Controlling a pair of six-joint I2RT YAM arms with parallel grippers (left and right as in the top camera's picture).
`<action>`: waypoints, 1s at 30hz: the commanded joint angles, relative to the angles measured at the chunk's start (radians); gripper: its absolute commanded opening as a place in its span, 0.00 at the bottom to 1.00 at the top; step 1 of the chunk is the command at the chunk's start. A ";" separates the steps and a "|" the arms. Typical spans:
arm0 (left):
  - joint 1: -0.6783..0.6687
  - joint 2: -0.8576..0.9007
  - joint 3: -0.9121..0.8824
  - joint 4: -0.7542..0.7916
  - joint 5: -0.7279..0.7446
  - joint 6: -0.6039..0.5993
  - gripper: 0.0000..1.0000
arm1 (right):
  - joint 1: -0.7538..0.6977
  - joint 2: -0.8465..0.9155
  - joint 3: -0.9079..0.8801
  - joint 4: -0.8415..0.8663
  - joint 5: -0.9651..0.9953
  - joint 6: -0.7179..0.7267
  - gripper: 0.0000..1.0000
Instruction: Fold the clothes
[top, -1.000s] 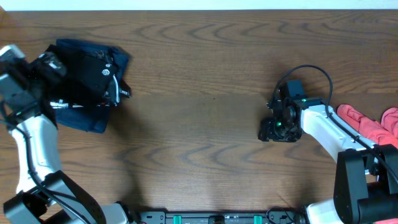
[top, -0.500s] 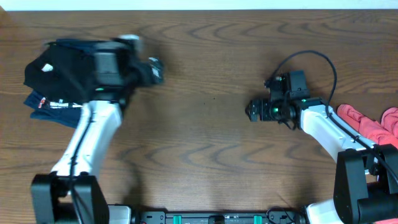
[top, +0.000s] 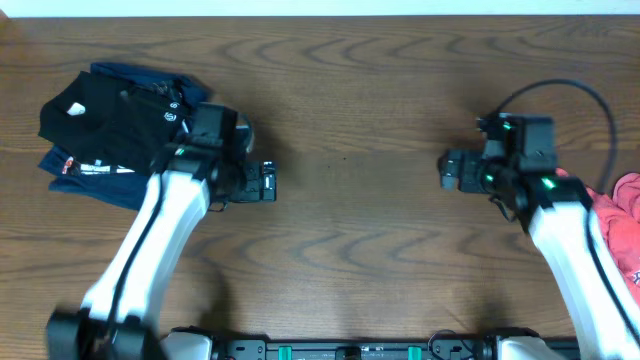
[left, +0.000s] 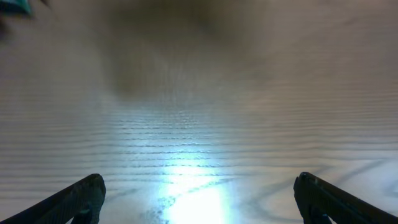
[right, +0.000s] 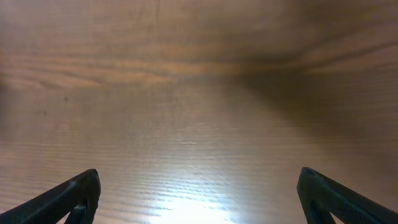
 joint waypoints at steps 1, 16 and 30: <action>-0.019 -0.211 -0.023 0.001 -0.013 0.018 0.98 | 0.004 -0.196 0.013 -0.060 0.111 -0.037 0.99; -0.105 -0.987 -0.114 0.098 -0.121 0.037 0.98 | 0.036 -0.858 -0.109 -0.116 0.190 -0.036 0.99; -0.105 -1.048 -0.114 0.097 -0.121 0.037 0.98 | 0.036 -0.874 -0.109 -0.356 0.190 -0.036 0.99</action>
